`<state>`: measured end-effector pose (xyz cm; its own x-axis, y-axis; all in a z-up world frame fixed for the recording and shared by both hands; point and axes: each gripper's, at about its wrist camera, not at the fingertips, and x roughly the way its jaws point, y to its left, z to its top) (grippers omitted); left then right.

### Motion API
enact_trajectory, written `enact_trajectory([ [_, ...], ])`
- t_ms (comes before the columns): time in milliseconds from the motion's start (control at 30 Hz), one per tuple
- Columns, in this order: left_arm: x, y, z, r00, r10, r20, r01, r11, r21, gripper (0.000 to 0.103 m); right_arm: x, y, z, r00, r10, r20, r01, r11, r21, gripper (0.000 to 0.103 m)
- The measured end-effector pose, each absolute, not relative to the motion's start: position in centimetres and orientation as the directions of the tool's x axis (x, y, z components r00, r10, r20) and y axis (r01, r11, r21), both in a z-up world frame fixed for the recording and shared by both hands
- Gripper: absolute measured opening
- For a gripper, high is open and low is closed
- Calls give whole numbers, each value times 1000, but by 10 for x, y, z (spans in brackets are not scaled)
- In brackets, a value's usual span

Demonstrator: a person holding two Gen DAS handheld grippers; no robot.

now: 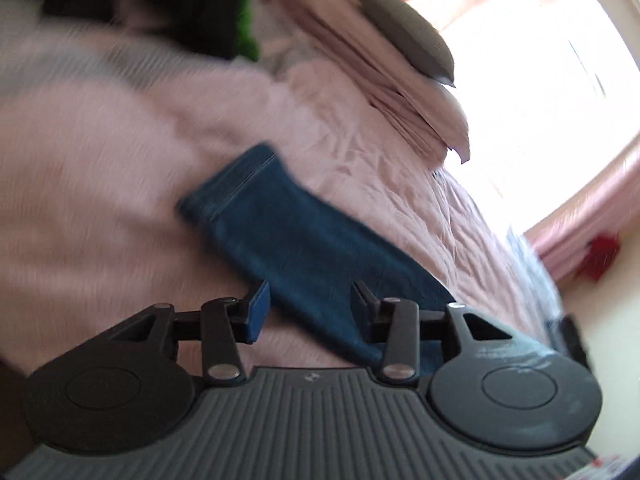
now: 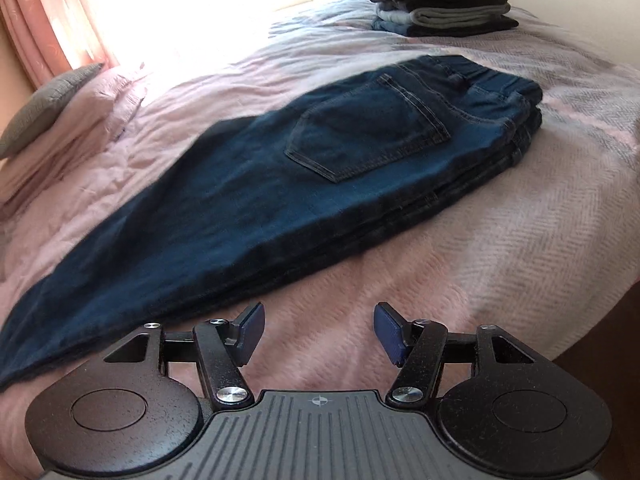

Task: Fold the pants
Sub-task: 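Grasp the jeans leg hem with the left tool and lift it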

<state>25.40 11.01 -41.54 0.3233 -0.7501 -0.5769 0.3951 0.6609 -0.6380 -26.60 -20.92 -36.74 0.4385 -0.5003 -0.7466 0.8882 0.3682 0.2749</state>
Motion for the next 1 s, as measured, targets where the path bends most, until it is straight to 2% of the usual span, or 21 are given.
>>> enact_trajectory([
  [167,269,117,-448,359,-803,-475,197,562,-803,36,-266,-200,-352,459,-534,-710,874,414,254,58],
  [367,271,108,-463,396,-815,-423,121,503,-856,35,-297,-195,-357,434,-535,-724,895,349,279,58],
  [400,269,104,-464,405,-800,-442,141,532,-835,32,-302,-195,-358,429,-534,-729,899,334,284,58],
  [433,267,101,-466,411,-781,-470,152,568,-809,25,-306,-195,-360,425,-533,-732,901,324,288,58],
  [500,260,99,-466,434,-757,-489,163,599,-784,20,-313,-196,-361,422,-532,-734,904,313,293,58],
  [533,256,97,-459,456,-744,-489,184,616,-766,11,-315,-196,-361,423,-533,-733,903,312,295,58],
  [567,252,95,-449,487,-733,-475,228,632,-741,7,-317,-197,-360,425,-537,-728,903,311,297,58],
  [700,232,72,-400,569,-713,-409,447,686,-575,5,-327,-202,-359,423,-560,-712,905,302,300,58],
  [867,215,21,-379,604,-620,-500,574,774,-267,4,-340,-208,-364,429,-554,-713,903,268,335,58],
  [1000,174,-17,-347,621,-640,-453,695,717,-61,4,-356,-214,-366,418,-571,-707,908,243,341,58],
])
